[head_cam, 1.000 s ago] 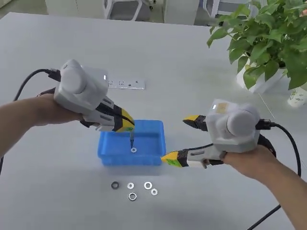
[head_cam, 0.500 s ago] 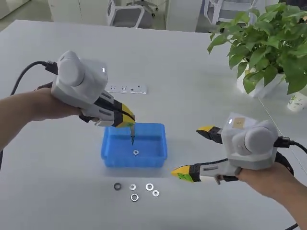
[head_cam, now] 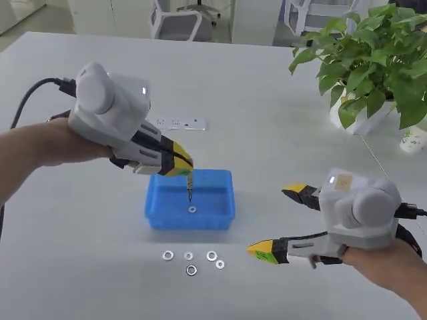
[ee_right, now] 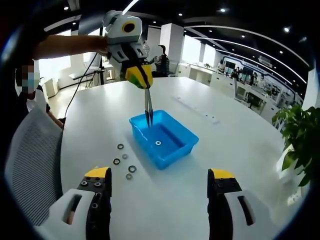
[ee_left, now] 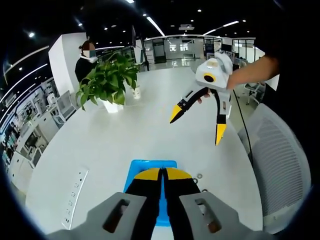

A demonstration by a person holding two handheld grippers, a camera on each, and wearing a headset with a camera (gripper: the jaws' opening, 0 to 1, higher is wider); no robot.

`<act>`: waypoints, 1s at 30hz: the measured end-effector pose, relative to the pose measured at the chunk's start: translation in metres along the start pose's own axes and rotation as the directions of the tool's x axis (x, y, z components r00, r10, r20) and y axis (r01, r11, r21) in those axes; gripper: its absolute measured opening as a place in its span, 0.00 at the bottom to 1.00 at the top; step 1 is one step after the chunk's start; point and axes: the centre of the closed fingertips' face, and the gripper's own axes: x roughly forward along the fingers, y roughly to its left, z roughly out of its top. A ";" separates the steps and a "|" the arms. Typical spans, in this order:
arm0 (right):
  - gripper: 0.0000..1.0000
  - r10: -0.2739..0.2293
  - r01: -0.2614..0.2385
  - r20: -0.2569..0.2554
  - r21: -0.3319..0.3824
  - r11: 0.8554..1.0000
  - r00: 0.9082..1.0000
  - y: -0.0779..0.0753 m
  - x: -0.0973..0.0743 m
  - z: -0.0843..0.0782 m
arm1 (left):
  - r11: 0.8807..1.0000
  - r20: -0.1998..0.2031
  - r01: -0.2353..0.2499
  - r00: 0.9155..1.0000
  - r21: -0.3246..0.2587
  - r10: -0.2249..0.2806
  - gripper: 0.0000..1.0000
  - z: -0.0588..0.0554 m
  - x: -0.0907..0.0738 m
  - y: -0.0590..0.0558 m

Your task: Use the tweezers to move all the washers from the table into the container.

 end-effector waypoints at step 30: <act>0.77 0.065 -0.066 -0.013 -0.035 0.997 0.998 0.038 0.009 -0.017 | 0.999 0.029 0.052 0.998 0.001 -0.052 0.05 -0.013 0.008 -0.054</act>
